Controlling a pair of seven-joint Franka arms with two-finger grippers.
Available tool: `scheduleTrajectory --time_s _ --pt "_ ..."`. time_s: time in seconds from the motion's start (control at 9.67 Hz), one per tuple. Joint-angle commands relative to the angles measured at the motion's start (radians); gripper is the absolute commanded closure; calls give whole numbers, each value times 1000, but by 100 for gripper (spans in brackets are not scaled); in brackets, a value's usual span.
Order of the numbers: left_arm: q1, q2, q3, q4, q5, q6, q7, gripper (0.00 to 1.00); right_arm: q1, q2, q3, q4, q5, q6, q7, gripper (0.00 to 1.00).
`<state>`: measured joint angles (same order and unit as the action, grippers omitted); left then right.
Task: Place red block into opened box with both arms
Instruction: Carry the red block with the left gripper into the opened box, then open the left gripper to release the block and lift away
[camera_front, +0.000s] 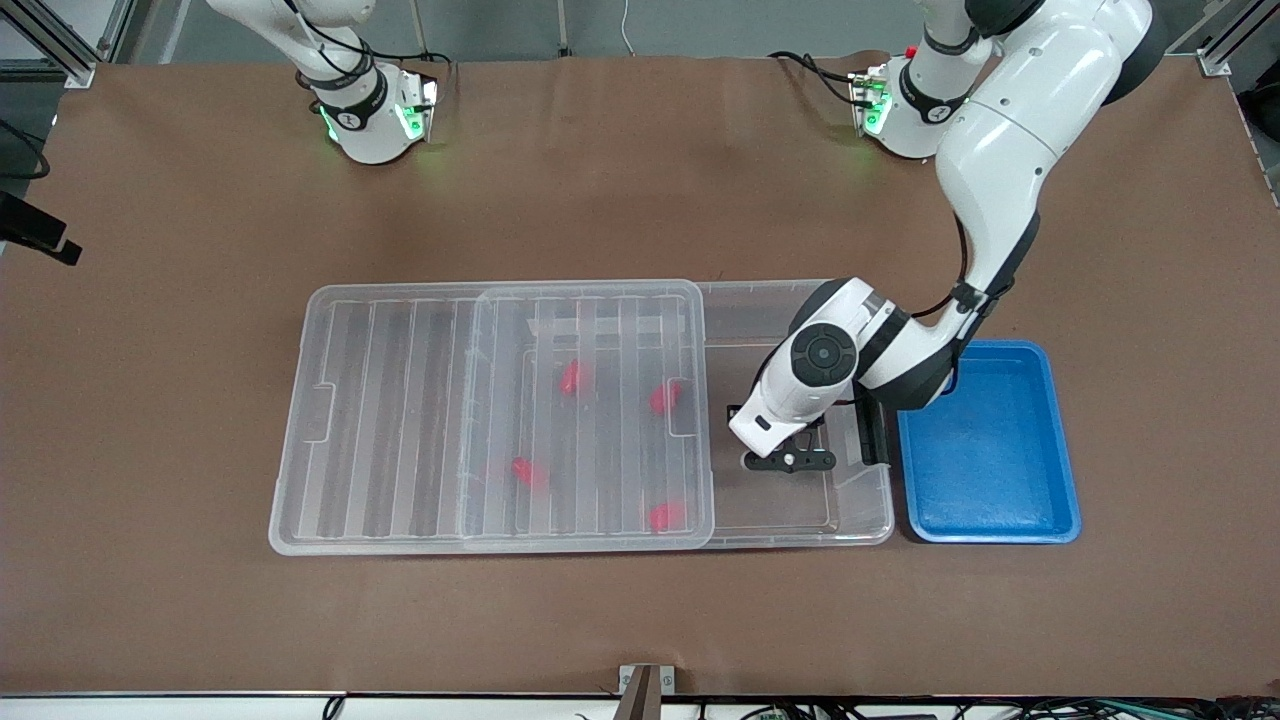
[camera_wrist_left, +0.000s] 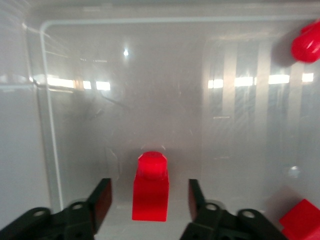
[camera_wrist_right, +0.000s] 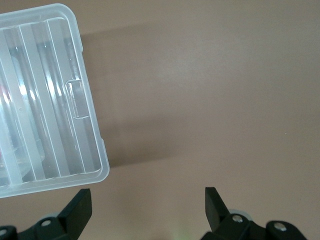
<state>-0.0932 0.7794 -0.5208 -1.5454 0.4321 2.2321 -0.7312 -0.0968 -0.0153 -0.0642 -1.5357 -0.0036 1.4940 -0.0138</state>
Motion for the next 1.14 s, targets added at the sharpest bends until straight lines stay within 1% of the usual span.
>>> scheduleTrajectory --time_s 0.0,0.21,0.31,0.41,0.52,0.62,0.72,0.83,0.93,1.03 --pt "7 -96 -4 -15 10 -83 -17 1 -3 -20 3 -21 16 3 -12 0" --pt "20 -236 2 -31 -34 -176 24 1 -4 -17 3 -24 17 12 -14 0" --pt "33 -299 11 -35 -76 -215 83 1 -3 12 3 -24 20 55 -20 0" --pt "42 -371 66 -35 -158 -233 183 1 -3 78 3 -27 19 118 -59 0" --pt "40 -441 138 -39 -249 -256 272 1 -3 154 4 -27 20 177 -133 0" --pt "41 -510 203 -39 -335 -314 385 1 -3 216 3 -26 19 236 -223 24" --pt "40 -578 267 -41 -395 -384 468 0 -1 274 6 -27 20 276 -288 67" --pt "43 -632 313 -38 -424 -450 536 0 14 335 11 -27 27 317 -287 89" --pt "44 -681 350 -41 -429 -488 564 0 41 392 12 -27 72 351 -282 99" --pt "44 -725 390 -41 -431 -530 625 0 45 434 17 -27 117 354 -285 100"
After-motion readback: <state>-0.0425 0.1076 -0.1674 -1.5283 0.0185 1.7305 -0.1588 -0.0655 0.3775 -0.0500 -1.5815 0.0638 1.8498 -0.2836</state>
